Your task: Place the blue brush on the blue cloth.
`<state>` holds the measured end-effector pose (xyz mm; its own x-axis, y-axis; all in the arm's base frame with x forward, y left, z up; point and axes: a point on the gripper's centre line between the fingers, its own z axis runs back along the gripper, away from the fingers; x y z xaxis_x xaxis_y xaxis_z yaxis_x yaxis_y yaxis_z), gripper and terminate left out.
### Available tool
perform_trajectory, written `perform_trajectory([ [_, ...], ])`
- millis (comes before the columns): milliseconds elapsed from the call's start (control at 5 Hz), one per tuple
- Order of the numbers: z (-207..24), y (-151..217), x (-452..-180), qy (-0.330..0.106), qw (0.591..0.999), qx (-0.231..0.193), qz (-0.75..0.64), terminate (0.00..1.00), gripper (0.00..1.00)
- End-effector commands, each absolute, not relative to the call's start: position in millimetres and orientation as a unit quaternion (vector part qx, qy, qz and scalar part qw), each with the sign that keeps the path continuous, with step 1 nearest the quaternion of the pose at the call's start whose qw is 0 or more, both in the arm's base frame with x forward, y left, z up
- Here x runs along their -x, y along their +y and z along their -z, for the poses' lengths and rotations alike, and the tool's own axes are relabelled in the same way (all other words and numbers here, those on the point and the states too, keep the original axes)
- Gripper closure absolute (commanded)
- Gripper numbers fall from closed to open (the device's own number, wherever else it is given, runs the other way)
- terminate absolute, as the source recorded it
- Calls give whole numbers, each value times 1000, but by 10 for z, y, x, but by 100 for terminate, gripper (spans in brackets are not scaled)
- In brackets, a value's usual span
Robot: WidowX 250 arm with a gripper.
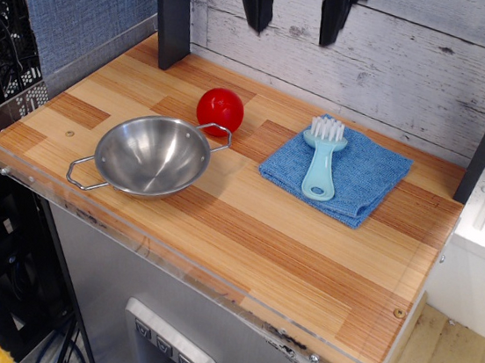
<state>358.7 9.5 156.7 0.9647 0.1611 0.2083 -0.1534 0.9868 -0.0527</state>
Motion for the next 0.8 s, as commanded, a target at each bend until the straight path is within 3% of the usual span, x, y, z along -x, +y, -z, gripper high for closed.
perform_trajectory([
  [0, -1758, 71, -3443, -119, 992, 12, -34, 0, 0],
  [400, -1715, 55, -3473, -101, 995, 3, 2, 0, 0],
  [600, -1715, 55, -3473, -101, 995, 3, 2, 100, 0],
])
